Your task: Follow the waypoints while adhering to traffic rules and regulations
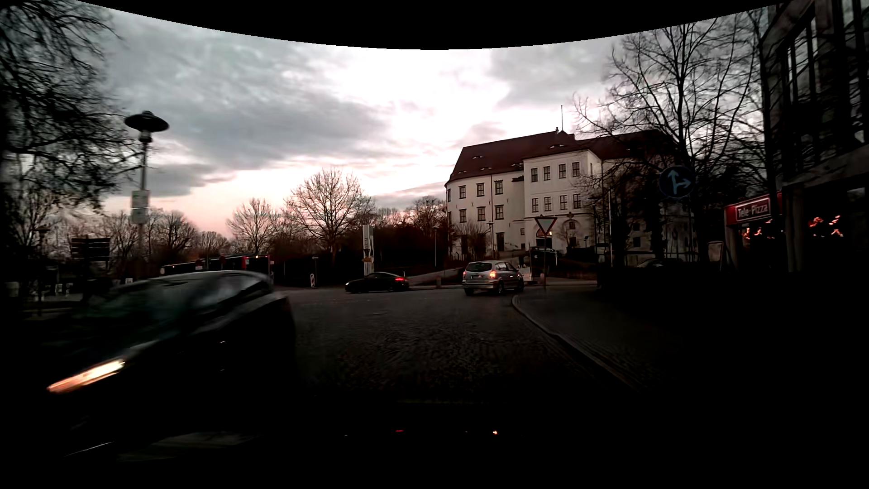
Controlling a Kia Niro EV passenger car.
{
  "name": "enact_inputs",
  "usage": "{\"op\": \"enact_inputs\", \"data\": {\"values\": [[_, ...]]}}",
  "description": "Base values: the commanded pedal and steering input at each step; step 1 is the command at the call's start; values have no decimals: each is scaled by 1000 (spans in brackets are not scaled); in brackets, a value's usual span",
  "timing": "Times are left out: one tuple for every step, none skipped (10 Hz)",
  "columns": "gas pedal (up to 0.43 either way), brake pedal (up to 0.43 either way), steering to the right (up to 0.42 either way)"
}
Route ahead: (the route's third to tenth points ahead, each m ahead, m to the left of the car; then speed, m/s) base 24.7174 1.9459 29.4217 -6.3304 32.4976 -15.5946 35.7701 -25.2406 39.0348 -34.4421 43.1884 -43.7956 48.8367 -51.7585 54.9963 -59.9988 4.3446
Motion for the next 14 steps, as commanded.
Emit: {"op": "enact_inputs", "data": {"values": [[0, 116, 9], [0, 128, 4], [0, 128, -3], [0, 116, -4], [0, 128, -1], [0, 128, 2], [0, 122, 2], [0, 128, 0], [0, 128, 0], [0, 122, 3], [0, 122, 5], [0, 128, 9], [0, 122, 9], [0, 122, 5]]}}
